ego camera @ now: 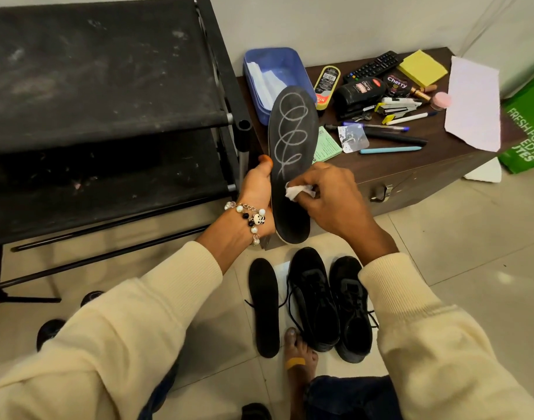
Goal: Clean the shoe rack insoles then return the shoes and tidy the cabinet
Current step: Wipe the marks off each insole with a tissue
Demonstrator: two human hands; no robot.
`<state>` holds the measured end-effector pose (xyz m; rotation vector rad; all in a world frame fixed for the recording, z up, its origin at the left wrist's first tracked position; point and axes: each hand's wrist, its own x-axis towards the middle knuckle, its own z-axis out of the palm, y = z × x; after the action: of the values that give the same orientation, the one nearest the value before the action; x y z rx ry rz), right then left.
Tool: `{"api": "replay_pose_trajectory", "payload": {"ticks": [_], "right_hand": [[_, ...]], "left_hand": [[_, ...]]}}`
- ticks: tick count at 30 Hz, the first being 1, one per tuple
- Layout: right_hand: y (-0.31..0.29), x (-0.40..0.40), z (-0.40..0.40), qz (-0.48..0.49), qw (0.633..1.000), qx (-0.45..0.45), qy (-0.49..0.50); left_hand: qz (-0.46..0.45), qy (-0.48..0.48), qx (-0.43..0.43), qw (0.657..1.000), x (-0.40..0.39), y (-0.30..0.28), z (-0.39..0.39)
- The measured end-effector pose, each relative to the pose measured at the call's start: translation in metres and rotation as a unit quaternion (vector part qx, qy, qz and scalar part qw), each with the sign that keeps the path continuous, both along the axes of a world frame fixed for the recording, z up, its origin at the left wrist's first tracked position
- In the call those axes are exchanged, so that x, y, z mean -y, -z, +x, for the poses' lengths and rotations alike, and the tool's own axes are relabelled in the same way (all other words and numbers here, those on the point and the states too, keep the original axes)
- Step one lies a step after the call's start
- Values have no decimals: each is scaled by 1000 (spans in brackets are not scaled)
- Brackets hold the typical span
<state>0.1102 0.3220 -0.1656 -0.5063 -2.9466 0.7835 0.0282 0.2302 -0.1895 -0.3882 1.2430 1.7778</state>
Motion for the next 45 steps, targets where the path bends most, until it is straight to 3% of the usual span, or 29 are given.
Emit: {"api": "replay_pose_trajectory", "payload": {"ticks": [3,7,10,19,22,26,35,41,45], "right_hand": [[-1,0,1,-19,1000,8,-24],[0,-6,0,30,997,-15,75],[1,-4,-2,41,994,-23,96],[-4,11,-3,-13,998,-27,-50],[-4,3,-1,7,999,-45,16],[-1,1,-3,59,993,-47,95],[-6,17,-4,-17,997,-44,-65],[0,-2,-3,96,994,4,51],[2,5,-5,64,997,-14,49]], "left_hand": [[-10,-4,7,1000,0,-2,-2],[-7,-23,5,1000,-2,-2,0],[-18,-33,-2,999,-4,2,-1],[-27,-18,-15,999,-4,9,-7],[-37,-8,-27,999,-4,9,-5],[14,7,-22,1000,-6,8,-1],[1,-15,-21,1000,-4,10,-5],[22,-11,-19,1000,-5,7,-1],[7,-22,-26,999,-5,10,1]]}}
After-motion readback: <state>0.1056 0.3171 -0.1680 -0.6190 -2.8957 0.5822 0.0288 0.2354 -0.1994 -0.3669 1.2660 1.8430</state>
